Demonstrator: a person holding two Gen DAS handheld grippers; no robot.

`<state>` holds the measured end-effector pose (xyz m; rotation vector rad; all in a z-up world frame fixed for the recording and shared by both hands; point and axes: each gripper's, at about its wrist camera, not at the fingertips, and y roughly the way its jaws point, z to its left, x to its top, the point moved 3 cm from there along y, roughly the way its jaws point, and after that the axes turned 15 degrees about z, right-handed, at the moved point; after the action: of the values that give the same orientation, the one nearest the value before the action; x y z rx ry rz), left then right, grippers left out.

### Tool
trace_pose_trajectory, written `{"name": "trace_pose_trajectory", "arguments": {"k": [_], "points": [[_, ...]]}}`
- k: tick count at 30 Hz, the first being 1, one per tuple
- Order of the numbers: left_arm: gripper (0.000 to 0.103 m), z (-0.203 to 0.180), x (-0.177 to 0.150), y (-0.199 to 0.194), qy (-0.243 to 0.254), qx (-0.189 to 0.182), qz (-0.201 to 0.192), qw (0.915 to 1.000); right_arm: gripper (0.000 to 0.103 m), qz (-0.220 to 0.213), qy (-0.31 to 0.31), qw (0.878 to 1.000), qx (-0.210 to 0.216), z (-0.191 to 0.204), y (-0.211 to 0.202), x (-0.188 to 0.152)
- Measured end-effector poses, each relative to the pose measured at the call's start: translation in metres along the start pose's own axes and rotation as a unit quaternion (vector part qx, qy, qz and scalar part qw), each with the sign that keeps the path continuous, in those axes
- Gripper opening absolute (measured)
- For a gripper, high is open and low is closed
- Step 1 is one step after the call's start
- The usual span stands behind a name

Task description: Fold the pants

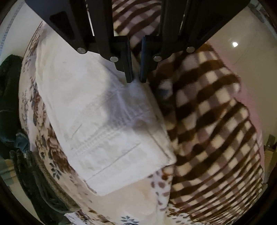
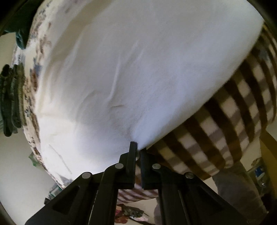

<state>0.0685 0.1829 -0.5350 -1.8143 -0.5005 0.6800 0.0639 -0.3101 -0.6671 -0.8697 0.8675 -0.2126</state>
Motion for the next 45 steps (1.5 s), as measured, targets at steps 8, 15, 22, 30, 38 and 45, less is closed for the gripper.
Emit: {"name": "trace_pose_trajectory", "arguments": {"k": [8,15,22,30,38,45], "points": [[0.060,-0.125,-0.057,-0.020,0.212,0.097,-0.022,0.9722,0.074,-0.051,-0.028,0.997,0.042,-0.029,-0.066,0.010],[0.075,-0.255,-0.131,0.055,0.325,0.062,0.064,0.9415,0.074,-0.205,0.090,0.974,0.028,-0.154,-0.190,0.037],[0.075,-0.330,-0.181,0.123,0.393,0.109,0.067,0.9106,0.073,-0.313,0.130,0.941,0.018,-0.224,-0.265,0.070],[0.103,-0.329,-0.168,0.166,0.397,0.114,0.093,0.9062,0.033,-0.306,0.098,0.947,0.024,-0.216,-0.271,0.147],[0.103,-0.345,-0.171,0.180,0.387,0.189,0.054,0.9008,0.005,-0.290,0.157,0.943,0.038,-0.260,-0.259,0.175],[0.103,-0.344,-0.163,0.179,0.385,0.178,0.054,0.9040,0.058,-0.313,0.147,0.924,0.162,-0.272,-0.254,0.133]]}}
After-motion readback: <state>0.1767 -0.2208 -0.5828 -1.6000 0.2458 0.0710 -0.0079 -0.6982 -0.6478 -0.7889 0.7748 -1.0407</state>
